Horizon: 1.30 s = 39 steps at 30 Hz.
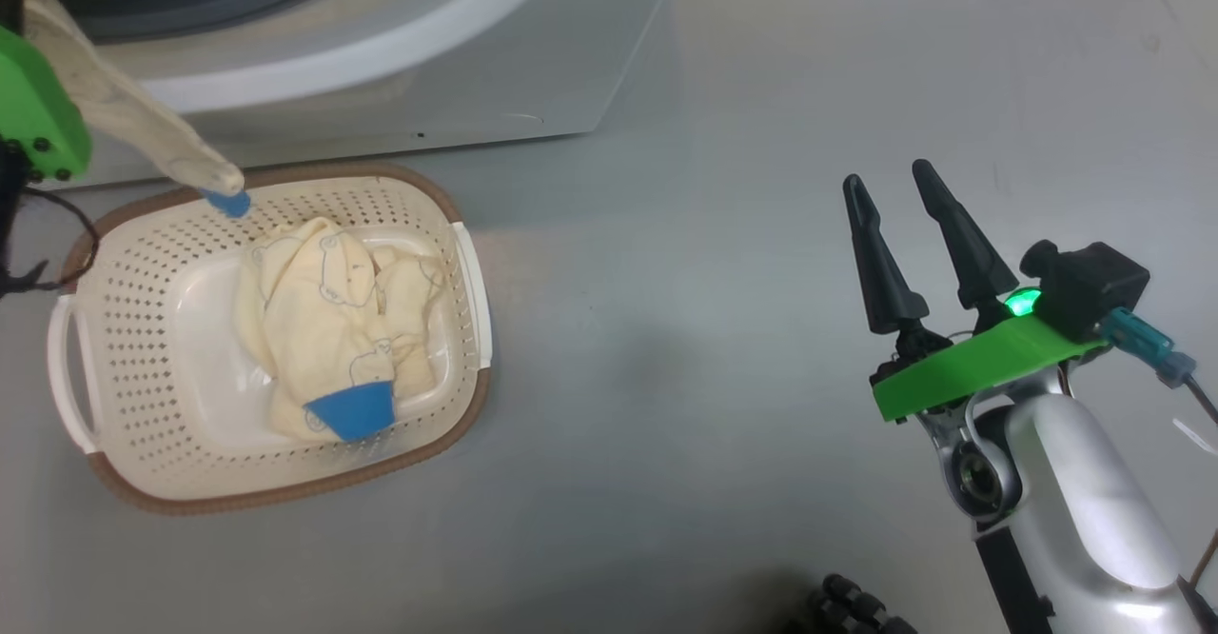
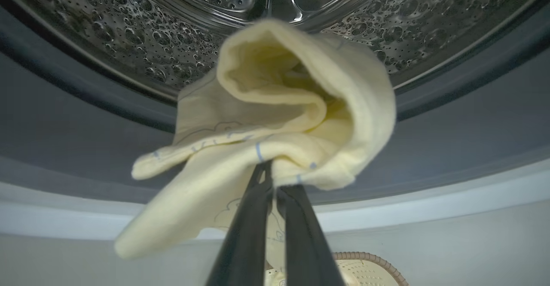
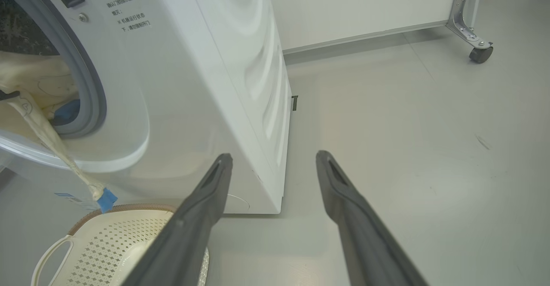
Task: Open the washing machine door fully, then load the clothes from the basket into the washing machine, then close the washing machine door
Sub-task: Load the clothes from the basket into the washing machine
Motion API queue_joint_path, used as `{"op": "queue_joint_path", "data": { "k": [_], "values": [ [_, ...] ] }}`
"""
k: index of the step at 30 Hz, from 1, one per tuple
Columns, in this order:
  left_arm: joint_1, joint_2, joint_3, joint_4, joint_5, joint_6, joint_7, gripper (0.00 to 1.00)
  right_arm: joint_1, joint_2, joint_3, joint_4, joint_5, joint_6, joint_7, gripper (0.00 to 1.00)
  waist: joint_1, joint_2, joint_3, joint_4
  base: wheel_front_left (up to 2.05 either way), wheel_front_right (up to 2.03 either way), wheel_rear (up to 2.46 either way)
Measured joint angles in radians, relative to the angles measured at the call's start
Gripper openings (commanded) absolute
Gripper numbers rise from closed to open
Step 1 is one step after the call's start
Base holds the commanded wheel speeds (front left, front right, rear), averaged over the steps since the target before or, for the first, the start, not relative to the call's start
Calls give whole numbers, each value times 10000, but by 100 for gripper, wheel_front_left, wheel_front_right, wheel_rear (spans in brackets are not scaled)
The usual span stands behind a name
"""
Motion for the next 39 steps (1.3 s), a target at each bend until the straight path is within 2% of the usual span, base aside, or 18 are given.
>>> {"op": "queue_joint_path", "data": {
  "k": [7,15,29,39],
  "values": [
    [-792,583,353,-10,-305,86,943,0,-11,0,236,-31,314,0,0,100,0,0,337,-473,0,0,0],
    [-2396,899,479,986,61,-125,754,0,-58,2,497,-105,660,0,0,100,1,0,849,-1099,0,0,0],
    [-5505,1032,527,3173,1538,-527,-2245,0,-454,4,1049,-324,1254,0,0,100,2,0,1970,-1953,0,0,0],
    [-7267,775,0,4044,2617,-821,-4529,0,-627,6,1197,-389,1390,0,0,100,0,0,2494,-2096,0,0,0]
  ]
}}
